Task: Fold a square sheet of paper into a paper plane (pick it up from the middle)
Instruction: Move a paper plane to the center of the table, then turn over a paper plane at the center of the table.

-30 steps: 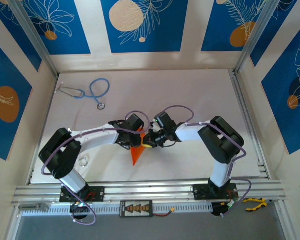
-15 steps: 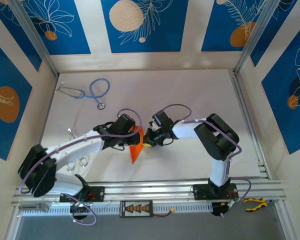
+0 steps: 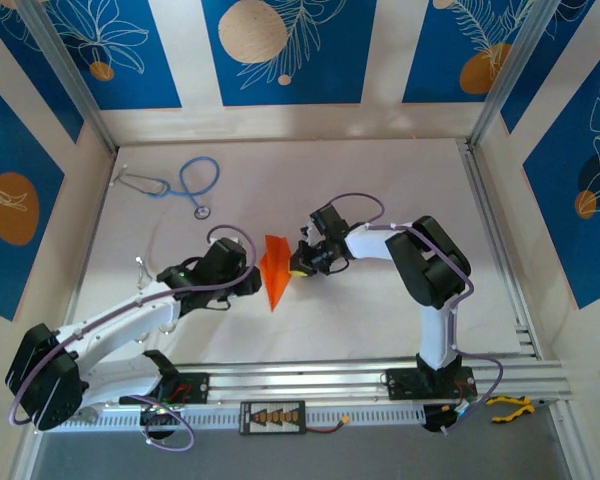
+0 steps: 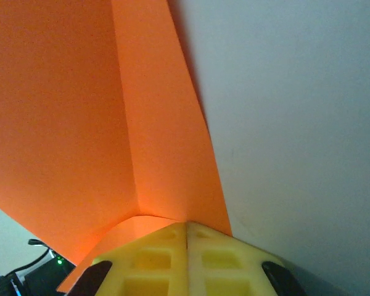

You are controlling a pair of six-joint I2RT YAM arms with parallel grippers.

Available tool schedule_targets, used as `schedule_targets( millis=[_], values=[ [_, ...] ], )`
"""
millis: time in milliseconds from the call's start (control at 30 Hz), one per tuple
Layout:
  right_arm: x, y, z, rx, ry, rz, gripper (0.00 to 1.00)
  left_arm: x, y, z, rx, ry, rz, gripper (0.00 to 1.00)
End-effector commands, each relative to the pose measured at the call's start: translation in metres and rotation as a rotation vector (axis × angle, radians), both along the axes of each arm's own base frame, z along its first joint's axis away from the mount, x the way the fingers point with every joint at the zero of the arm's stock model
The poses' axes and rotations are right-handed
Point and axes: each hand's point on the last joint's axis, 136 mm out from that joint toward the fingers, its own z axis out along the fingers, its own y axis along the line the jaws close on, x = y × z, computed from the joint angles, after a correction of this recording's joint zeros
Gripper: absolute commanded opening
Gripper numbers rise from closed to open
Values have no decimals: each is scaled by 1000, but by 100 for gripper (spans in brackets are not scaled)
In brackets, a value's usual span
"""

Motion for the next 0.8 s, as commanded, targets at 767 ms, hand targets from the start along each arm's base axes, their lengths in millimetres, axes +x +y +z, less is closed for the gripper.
schedule_targets(
  millis=[767],
  values=[
    [-3,18,46,52,-54,128,18,21,-28,-29,-188,110,-34,54]
  ],
)
